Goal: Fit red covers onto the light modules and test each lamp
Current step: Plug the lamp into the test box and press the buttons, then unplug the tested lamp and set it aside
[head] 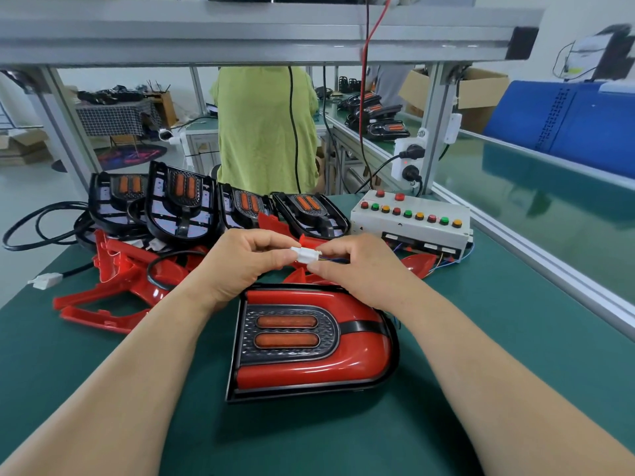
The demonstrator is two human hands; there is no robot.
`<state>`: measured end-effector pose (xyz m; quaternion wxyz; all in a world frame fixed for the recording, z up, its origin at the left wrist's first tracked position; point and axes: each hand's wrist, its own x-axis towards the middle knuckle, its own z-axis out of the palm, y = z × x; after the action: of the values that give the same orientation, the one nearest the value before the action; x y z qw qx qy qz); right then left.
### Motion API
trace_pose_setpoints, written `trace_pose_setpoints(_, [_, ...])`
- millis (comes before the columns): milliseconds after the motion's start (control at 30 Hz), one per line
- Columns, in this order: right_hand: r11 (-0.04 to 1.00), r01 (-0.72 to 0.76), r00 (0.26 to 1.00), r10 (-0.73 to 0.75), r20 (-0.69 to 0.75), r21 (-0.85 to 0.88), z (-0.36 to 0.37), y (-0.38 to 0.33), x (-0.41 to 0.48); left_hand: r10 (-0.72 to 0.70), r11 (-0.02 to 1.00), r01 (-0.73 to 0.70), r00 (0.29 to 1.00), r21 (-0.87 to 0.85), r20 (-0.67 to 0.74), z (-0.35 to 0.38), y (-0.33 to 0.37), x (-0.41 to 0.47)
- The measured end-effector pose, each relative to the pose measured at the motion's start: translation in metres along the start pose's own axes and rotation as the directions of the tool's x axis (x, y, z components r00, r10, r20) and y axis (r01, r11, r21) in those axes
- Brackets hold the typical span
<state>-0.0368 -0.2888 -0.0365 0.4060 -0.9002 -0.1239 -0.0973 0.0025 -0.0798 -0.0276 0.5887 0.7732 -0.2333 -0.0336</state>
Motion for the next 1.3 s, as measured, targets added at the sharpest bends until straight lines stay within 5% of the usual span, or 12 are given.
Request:
trace_pose_setpoints(733, [0.991, 0.121, 0.992, -0.123, -0.039, -0.049, -0.004, -0.007, -0.005, -0.016, 1.000, 0.017, 0.999, -0.007, 0.051, -0.002, 0.002, -0.002])
trace_pose_setpoints(933, [0.999, 0.039, 0.995, -0.039, -0.093, -0.003, -0.024, 0.009, -0.006, -0.031, 0.999, 0.027, 0.992, -0.035, -0.122, -0.021, -0.002, -0.002])
trace_pose_setpoints(1300, [0.914, -0.167, 0.983, 0.128, -0.129, -0.369, -0.020, 0.026, 0.000, -0.007, 0.997, 0.013, 0.997, 0.076, -0.075, -0.018, -0.007, 0.001])
